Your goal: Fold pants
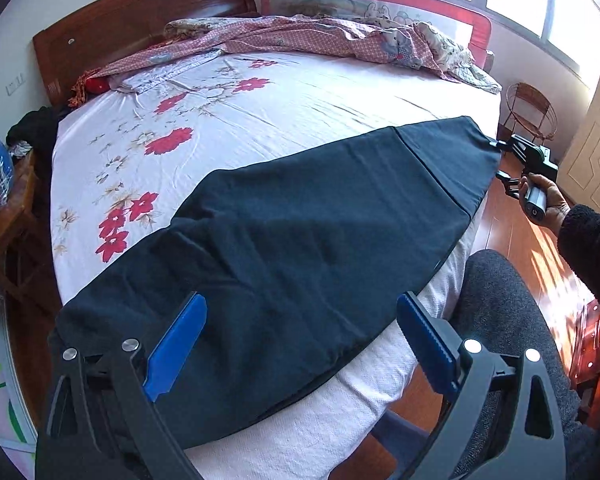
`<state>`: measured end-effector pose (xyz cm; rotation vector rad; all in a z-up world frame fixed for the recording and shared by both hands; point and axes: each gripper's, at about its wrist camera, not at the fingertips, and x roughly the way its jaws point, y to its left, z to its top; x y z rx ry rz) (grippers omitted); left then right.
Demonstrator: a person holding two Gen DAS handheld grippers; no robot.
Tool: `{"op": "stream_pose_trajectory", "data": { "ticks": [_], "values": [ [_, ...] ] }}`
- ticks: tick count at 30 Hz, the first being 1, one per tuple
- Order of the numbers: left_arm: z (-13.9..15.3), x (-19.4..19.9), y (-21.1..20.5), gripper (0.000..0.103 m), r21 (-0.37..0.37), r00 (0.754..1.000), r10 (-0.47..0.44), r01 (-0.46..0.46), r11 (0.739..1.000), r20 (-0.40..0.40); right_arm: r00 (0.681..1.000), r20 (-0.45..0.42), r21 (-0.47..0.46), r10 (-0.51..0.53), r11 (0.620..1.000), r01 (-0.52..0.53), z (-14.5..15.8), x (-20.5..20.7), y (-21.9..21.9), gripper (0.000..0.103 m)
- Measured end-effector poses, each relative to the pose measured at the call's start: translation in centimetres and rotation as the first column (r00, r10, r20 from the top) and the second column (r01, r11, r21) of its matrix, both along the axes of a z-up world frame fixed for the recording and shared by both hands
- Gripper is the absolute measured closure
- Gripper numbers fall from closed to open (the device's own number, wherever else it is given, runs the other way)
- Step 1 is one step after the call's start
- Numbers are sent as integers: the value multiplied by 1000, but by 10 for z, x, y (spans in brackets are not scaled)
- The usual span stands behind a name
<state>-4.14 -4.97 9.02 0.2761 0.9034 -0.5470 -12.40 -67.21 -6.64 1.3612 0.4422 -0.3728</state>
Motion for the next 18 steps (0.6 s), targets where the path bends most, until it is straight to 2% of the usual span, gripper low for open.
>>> {"op": "stream_pose_trajectory", "data": {
  "ticks": [2,4,8,10,11,12,14,15,18],
  "values": [
    [1,4,5,7,-8,1000,22,-22,1000,-9,999,-42,-28,11,1000,-13,0,-3,1,82],
    [0,7,10,7,-20,999,42,-43,999,-17,999,-35,-67,21,997,-24,9,-5,3,94],
    [0,11,21,7,-16,996,85,-85,996,-5,984,-161,-266,72,957,-113,58,15,19,94],
    [3,12,31,7,-28,994,111,-110,993,8,968,-230,-382,104,905,-188,87,31,34,94],
    [5,13,38,7,-30,991,133,-132,991,22,958,-257,-447,130,863,-237,103,40,45,94],
    [8,14,45,7,-30,987,156,-155,987,32,942,-293,-517,161,802,-298,121,51,62,94],
    [13,17,65,7,-44,975,216,-214,976,53,908,-361,-637,213,655,-407,151,72,103,94],
    [15,20,75,6,-54,967,249,-246,968,54,888,-390,-684,243,570,-456,163,81,127,94],
    [18,24,109,5,-95,940,340,-335,937,40,808,-506,-778,303,244,-579,185,103,217,94]
  ]
}}
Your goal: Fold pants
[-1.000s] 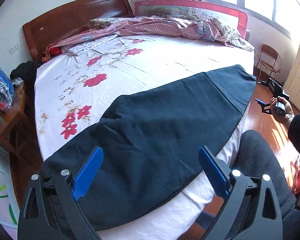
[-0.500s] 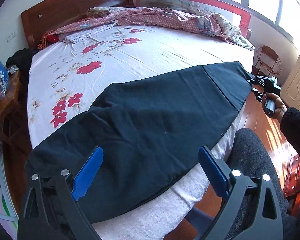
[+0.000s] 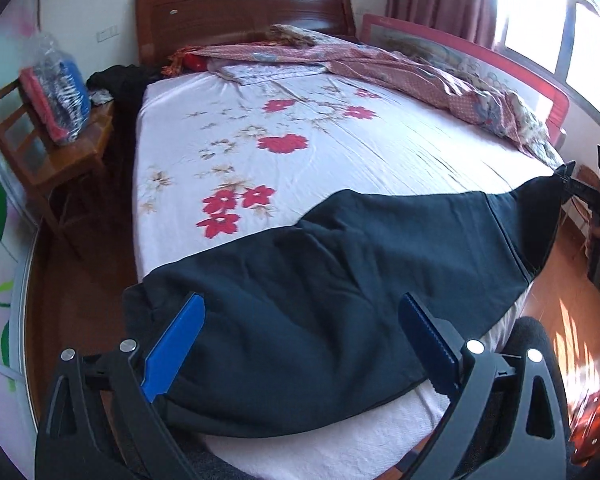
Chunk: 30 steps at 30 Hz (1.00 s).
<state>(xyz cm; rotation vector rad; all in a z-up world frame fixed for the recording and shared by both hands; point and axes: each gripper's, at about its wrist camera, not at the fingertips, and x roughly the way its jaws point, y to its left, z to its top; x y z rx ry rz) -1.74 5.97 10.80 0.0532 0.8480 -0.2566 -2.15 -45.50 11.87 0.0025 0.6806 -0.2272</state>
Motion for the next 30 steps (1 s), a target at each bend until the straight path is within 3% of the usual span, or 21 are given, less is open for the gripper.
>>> {"op": "stream_pose_trajectory", "data": {
  "ticks": [2,5,6,10,11,12,14,16,17,20,22,26,30],
  "values": [
    [-1,1,19,5,-14,999,49,-49,999,-5,989,-34,-158,143,976,-147,0,3,64,94],
    [-4,-2,38,5,-14,996,94,-94,996,1,941,-131,-339,311,878,-337,-27,-6,152,94],
    [-5,-2,42,5,-14,995,101,-101,995,4,919,-170,-358,356,847,-394,-41,-12,177,94],
    [-11,-4,58,5,-26,991,136,-136,990,-5,801,-416,-474,430,650,-594,-137,-37,250,94],
    [-12,-6,60,5,-31,990,142,-142,989,-10,791,-445,-540,420,578,-611,-157,-46,258,94],
    [-13,-6,63,5,-35,989,149,-149,988,-13,792,-450,-587,414,531,-611,-165,-52,261,94],
    [-13,-9,68,4,-42,988,156,-157,987,-10,817,-410,-588,405,568,-576,-149,-53,258,94],
    [-17,-11,72,2,-54,986,163,-164,985,-15,828,-374,-650,418,519,-556,-132,-60,259,94],
    [-20,-12,73,2,-67,986,162,-163,984,-28,825,-368,-652,428,514,-557,-126,-63,258,94],
    [-34,-11,81,2,-130,978,186,-197,972,-91,794,-387,-664,470,455,-593,-126,-80,259,94],
    [-43,-10,88,2,-180,968,212,-234,955,-134,772,-429,-663,469,417,-621,-142,-87,261,94],
    [-57,-3,104,2,-252,945,254,-302,919,-206,748,-489,-626,449,417,-659,-162,-88,264,94],
    [-62,-1,117,2,-266,932,290,-343,901,-218,738,-503,-614,449,416,-671,-150,-93,267,88]
  ]
}}
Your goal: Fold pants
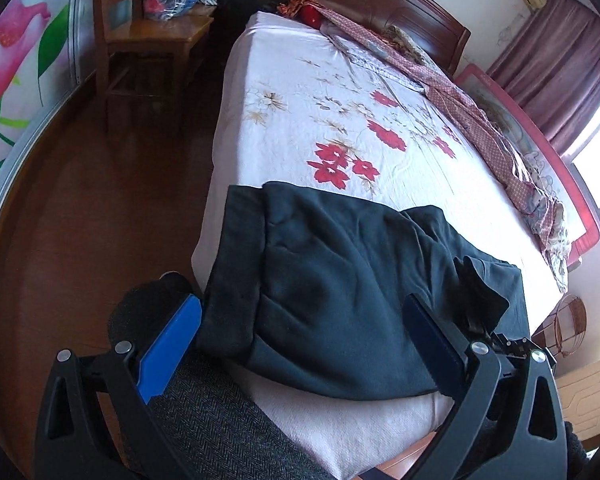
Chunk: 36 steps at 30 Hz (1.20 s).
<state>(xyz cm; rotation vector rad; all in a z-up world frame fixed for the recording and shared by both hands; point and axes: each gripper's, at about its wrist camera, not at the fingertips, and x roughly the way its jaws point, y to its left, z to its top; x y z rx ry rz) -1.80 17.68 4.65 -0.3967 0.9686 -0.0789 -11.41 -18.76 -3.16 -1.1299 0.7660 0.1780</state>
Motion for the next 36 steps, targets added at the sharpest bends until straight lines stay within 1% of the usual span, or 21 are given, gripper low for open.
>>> {"op": "stream_pose_trajectory", "data": {
  "ticks": [2,4,6,7,9,11,12,13,14,16,17,19,21,22,23,24,27,31,33,34,36],
  "values": [
    [-5,0,13,2,-22,999,46,-47,999,-20,999,-40,87,-8,996,12,22,-4,4,78],
    [-11,-4,28,2,-91,994,100,-103,991,-34,999,-19,231,-44,972,47,54,-12,7,72],
    [-20,-7,44,2,-170,985,156,-166,971,-67,992,36,343,-119,934,99,76,-8,2,46],
    [-27,-9,52,2,-227,980,175,-192,955,-91,987,25,397,-159,908,137,80,-1,-3,28],
    [-45,-14,63,2,-351,964,214,-257,901,-156,966,-174,425,-190,871,248,63,21,-5,28],
    [-61,-17,64,2,-472,959,192,-271,839,-209,948,-223,426,-226,852,303,52,26,-3,28],
    [-70,-19,63,2,-535,954,186,-286,795,-234,941,-247,441,-232,838,322,52,27,-2,28],
    [-79,-22,61,2,-601,947,188,-310,736,-259,934,-266,463,-238,819,340,54,27,0,28],
    [-86,-23,59,2,-630,942,190,-327,705,-277,931,-269,486,-245,800,351,56,24,4,28],
    [-97,-21,46,2,-647,935,177,-342,682,-308,920,-298,523,-255,763,381,62,24,3,28],
    [-100,-18,36,2,-640,936,165,-335,691,-312,914,-307,538,-265,744,397,65,25,-1,28],
    [-97,-11,20,2,-586,937,177,-329,741,-302,899,-342,566,-273,704,429,64,28,-7,28],
    [-99,-4,11,2,-586,940,191,-327,741,-283,895,-344,576,-285,688,440,67,38,-16,28],
    [-102,-1,9,2,-557,932,215,-349,754,-293,898,-337,577,-282,692,434,68,37,-14,28],
    [-108,1,7,2,-506,912,255,-393,768,-320,900,-333,580,-280,692,430,70,37,-16,28],
    [-113,2,6,2,-491,902,278,-416,765,-330,900,-323,585,-293,686,433,70,41,-22,28],
    [-119,9,-5,2,-416,884,342,-454,788,-318,874,-368,623,-317,614,485,70,52,-32,28],
    [-123,17,-18,2,-336,861,418,-501,798,-290,862,-383,638,-332,580,507,73,54,-42,28],
    [-123,20,-20,2,-358,882,395,-466,809,-255,860,-383,641,-338,573,511,74,57,-44,28],
    [-124,20,-20,2,-369,884,398,-465,805,-246,857,-391,638,-335,573,515,71,60,-42,28],
    [-120,14,-13,6,-447,891,408,-453,771,-200,857,-393,633,-333,578,515,71,61,-41,28]
  ]
}}
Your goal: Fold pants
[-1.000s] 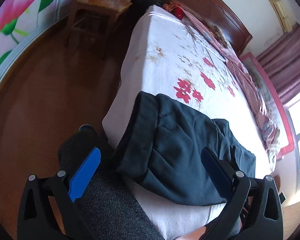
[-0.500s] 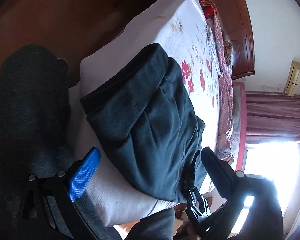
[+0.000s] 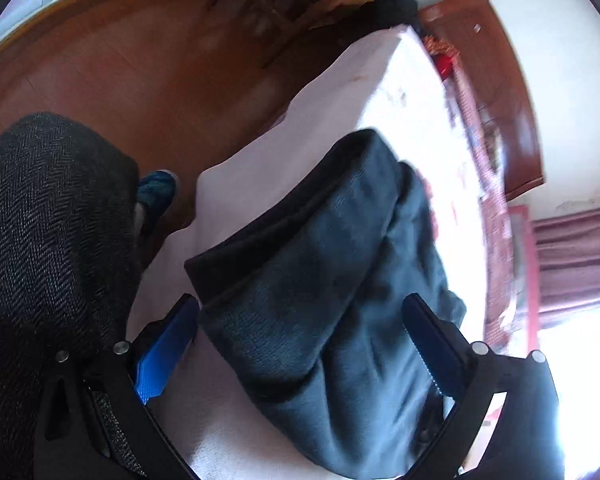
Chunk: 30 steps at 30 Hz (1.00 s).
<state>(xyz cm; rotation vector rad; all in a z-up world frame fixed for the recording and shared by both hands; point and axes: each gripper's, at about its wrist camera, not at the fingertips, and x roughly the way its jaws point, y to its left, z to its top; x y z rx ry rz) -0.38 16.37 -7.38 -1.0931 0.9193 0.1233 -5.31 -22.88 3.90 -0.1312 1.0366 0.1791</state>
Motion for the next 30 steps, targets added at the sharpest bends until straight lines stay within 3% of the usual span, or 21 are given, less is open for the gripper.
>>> {"op": "stream_pose_trajectory", "data": {
  "ticks": [6,8,13,15,20,22,26,30],
  "values": [
    [-12,-7,14,55,-88,1000,16,-15,996,12,1000,-8,-4,29,1000,-29,-1,1,4,28],
    [-13,-6,16,61,-123,1000,17,-14,992,22,999,-10,-3,34,999,-34,-3,4,7,28],
    [21,-7,18,73,-7,1000,-22,22,1000,7,998,-27,-11,55,998,-56,-5,4,10,28],
    [37,-9,20,78,36,997,-52,51,998,52,998,-33,-8,44,999,-44,-8,4,7,28],
    [75,-3,11,79,60,980,-117,109,992,158,999,-32,45,-3,999,4,-11,0,-7,28],
    [94,2,0,80,91,964,-167,151,984,207,998,-32,104,-45,993,48,-9,-2,-19,28],
    [136,20,-35,80,150,900,-297,261,953,319,982,-49,264,-183,946,189,-5,-8,-60,28],
    [177,41,-100,81,209,785,-458,408,889,416,942,-67,373,-328,868,328,-1,-23,-110,28]
  ]
}}
